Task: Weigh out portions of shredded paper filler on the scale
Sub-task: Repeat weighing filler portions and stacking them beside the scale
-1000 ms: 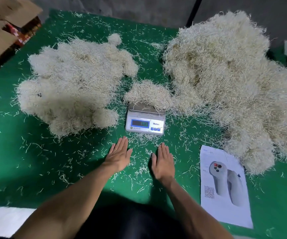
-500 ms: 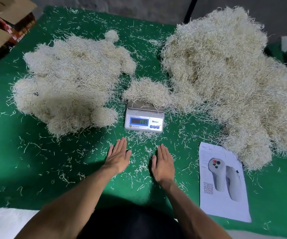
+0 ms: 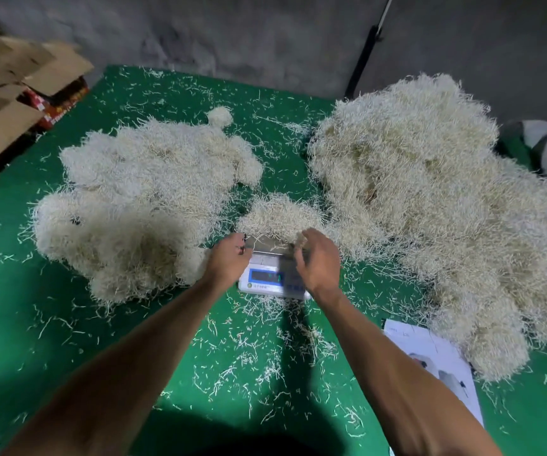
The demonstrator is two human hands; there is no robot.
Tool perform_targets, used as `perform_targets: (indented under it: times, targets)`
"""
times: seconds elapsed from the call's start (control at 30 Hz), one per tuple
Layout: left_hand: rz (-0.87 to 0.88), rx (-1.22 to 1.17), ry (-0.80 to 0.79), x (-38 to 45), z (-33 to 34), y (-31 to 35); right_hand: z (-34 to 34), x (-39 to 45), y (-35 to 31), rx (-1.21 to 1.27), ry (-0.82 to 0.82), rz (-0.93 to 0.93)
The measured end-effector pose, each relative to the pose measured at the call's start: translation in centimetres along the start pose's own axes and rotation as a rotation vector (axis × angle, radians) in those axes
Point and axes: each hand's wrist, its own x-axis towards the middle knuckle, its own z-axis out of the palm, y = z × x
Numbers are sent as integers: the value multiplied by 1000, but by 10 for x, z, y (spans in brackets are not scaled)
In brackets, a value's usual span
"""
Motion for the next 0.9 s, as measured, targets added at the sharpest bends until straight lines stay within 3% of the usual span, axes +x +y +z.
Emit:
perform_targets:
  times: [0.13, 0.27, 0.37, 0.6, 0.77, 0.9]
  targets:
    - [1, 177, 80, 44, -1, 29, 3, 41, -21, -154, -82, -223]
    - [-31, 294, -131, 76, 6, 46, 20, 70, -33, -299, -178, -416]
    - [-106, 339, -164, 92, 9, 57, 36, 92, -35, -446, -285, -499]
    - [101, 273, -241, 125, -38, 96, 43, 136, -48, -398, -281, -331]
    - [-7, -64, -219, 121, -58, 114, 35, 159, -67, -298, -243, -169]
    - [-239, -625, -186, 106, -68, 120, 31, 159, -67, -316, -319, 13]
